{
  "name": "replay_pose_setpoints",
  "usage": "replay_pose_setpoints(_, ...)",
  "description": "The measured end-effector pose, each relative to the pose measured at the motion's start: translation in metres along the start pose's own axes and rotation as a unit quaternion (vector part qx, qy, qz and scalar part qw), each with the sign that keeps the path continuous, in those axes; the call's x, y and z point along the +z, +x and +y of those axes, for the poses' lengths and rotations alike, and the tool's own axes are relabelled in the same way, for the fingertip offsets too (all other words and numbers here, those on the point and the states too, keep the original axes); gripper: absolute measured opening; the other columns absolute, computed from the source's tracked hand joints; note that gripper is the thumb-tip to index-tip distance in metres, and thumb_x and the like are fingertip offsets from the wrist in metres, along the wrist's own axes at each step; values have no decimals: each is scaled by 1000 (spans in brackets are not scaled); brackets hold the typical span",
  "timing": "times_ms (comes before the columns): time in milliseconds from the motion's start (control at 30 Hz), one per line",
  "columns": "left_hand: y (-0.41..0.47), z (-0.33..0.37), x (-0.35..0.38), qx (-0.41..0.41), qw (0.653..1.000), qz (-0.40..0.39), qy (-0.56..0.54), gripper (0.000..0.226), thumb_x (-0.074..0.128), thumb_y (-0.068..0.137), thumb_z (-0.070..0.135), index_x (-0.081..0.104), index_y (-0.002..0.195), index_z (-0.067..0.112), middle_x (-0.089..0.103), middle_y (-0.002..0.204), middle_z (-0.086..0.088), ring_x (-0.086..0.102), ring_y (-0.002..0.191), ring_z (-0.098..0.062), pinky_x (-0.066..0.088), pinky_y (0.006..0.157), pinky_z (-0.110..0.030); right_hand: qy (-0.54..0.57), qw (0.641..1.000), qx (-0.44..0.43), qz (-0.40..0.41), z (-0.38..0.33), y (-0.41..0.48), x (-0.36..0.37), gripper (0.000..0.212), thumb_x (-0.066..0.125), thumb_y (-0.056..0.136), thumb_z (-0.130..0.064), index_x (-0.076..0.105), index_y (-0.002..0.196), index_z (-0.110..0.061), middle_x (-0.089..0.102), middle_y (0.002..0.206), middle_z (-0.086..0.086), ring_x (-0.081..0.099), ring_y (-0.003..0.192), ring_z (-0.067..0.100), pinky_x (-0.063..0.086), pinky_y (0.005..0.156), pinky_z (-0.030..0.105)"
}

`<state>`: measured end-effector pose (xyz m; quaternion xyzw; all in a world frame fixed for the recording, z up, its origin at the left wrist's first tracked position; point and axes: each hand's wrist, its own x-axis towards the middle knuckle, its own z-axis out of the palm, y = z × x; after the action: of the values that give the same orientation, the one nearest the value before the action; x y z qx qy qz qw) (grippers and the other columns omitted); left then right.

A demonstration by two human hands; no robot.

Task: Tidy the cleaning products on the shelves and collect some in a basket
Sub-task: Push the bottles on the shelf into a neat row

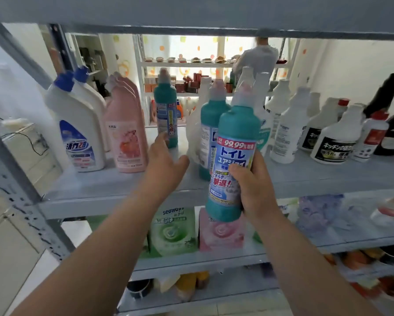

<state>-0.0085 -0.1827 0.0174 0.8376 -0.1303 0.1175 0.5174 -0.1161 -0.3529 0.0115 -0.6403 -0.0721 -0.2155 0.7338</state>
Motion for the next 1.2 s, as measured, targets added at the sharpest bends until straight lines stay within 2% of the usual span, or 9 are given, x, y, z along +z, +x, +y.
replay_pose_setpoints(67, 38, 3, 14, -22, 999, 24, 2, 80, 70, 86, 19, 28, 153, 20, 50, 145, -8, 56, 127, -28, 48, 109, -53, 6, 1000, -7, 2, 2, 15, -15, 41, 68, 69, -32, 67, 109, -42, 76, 107, 1, 76, 98, 25, 61, 80, 39)
replay_pose_setpoints(200, 96, -3, 33, -56, 995, 82, 33, 81, 70, 85, 16, 25, 153, 15, 49, 143, -17, 59, 123, -33, 50, 106, -52, 22, 1000, -11, -6, 6, 41, -37, 39, 67, 67, -31, 69, 103, -46, 76, 104, 1, 75, 96, 25, 61, 79, 37)
replay_pose_setpoints(300, 126, -11, 41, -116, 984, 108, 75, 93, 74, 85, 24, 17, 157, 11, 44, 150, -21, 51, 133, -37, 43, 112, -52, 22, 999, -11, -27, 7, 56, -51, 40, 67, 67, -31, 70, 105, -45, 76, 104, 2, 75, 94, 24, 61, 77, 35)
replay_pose_setpoints(433, 146, -22, 48, -131, 984, 110, 55, 106, 78, 86, 27, 5, 161, 12, 35, 159, -19, 40, 145, -35, 35, 119, -51, 15, 999, -7, -48, 12, 72, -65, 41, 67, 66, -32, 70, 105, -45, 76, 104, 1, 75, 96, 24, 60, 79, 34)
replay_pose_setpoints(567, 149, -27, 53, -110, 987, 105, 47, 93, 75, 89, 18, 11, 156, 13, 50, 147, -15, 52, 133, -34, 40, 115, -52, 13, 998, -9, -65, 18, 79, -73, 47, 67, 67, -33, 66, 113, -40, 76, 107, 1, 74, 101, 25, 60, 82, 36)
replay_pose_setpoints(767, 127, -19, 54, -100, 989, 83, 75, 84, 71, 93, 25, 13, 153, 14, 52, 143, -16, 57, 126, -36, 44, 111, -54, 41, 997, -16, -70, 24, 76, -75, 58, 66, 68, -29, 59, 124, -20, 75, 108, 6, 73, 100, 29, 60, 82, 39)
replay_pose_setpoints(900, 90, -19, 48, -49, 993, 77, 68, 72, 68, 95, 23, 20, 149, 16, 52, 143, -9, 56, 127, -32, 44, 111, -53, 53, 996, -16, -64, 27, 67, -66, 57, 66, 68, -26, 61, 124, -19, 74, 108, 11, 73, 99, 32, 60, 80, 40)
replay_pose_setpoints(1067, 51, -24, 30, -3, 997, 59, 53, 68, 72, 90, 18, 29, 143, 23, 49, 121, 11, 51, 109, -14, 39, 94, -32, 32, 998, -32, -40, 26, 49, -43, 49, 66, 68, -28, 67, 117, -35, 75, 111, 5, 73, 103, 29, 60, 82, 41)
replay_pose_setpoints(1200, 17, -31, 8, 34, 999, 35, 22, 73, 78, 86, 25, 32, 143, 24, 54, 125, 11, 53, 107, -10, 41, 90, -28, 6, 999, -44, -15, 20, 28, -16, 49, 66, 69, -27, 66, 117, -34, 75, 108, 6, 74, 99, 28, 61, 79, 38)
